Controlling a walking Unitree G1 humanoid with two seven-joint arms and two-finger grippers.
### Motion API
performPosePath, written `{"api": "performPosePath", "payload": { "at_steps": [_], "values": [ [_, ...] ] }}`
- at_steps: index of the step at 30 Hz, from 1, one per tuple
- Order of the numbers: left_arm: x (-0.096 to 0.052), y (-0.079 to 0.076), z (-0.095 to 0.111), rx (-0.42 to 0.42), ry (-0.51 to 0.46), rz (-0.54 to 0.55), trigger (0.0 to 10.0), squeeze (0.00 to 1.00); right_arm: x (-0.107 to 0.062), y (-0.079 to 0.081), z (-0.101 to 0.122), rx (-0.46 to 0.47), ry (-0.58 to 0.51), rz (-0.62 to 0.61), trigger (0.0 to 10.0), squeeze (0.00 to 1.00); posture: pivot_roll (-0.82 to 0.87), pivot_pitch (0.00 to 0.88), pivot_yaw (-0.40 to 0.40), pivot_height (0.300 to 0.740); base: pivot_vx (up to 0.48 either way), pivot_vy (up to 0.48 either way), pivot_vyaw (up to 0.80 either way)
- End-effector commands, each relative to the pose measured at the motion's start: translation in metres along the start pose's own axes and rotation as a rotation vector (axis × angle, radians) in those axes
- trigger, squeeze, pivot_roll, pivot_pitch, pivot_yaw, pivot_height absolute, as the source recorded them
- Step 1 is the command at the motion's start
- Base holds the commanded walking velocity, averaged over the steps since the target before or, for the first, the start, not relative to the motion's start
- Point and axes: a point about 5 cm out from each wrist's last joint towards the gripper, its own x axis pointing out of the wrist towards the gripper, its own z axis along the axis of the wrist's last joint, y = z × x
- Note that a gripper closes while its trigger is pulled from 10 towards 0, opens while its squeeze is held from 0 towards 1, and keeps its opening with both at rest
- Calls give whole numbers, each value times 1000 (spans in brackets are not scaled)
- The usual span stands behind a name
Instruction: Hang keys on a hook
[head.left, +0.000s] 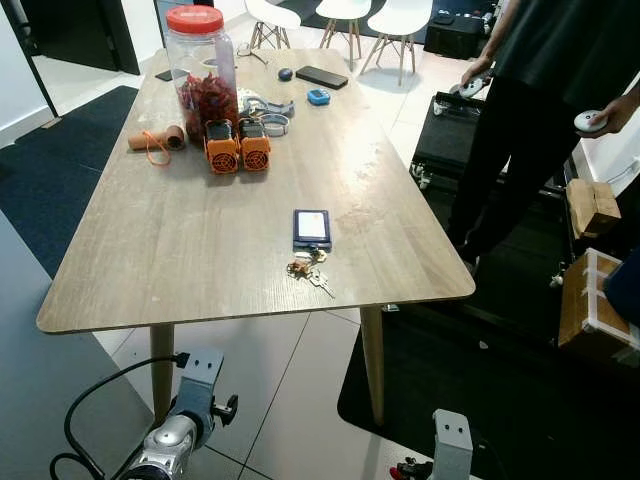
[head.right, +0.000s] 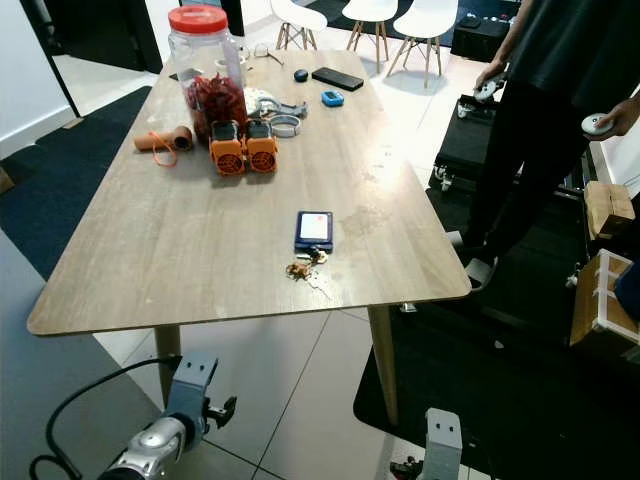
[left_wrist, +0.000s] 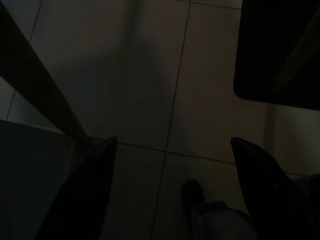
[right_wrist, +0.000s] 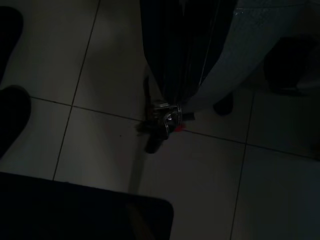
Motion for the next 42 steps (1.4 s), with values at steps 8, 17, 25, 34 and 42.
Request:
{"api": "performPosePath", "payload": {
  "at_steps": [8,17,25,34,42],
  "values": [
    [1,-4,0,3,12,-10,10000,0,0,0,-3,26,9,-14,10000,0,91,13,-18,740,0,0,0],
    [2,-4,1,17,10,-18,10000,0,0,2,-3,26,12,-10,10000,0,95,18,-15,740,0,0,0],
    [1,-3,1,17,10,-17,10000,0,0,1,-3,31,12,-13,10000,0,92,28,-15,740,0,0,0],
    [3,-1,33,-42,-212,8,10000,0,-1,-4,34,59,-250,-48,10000,0,90,30,-16,740,0,0,0],
    [4,-2,61,-51,-343,-5,10000,0,-3,-12,57,53,-366,-88,10000,0,91,31,-18,740,0,0,0]
  ]
}}
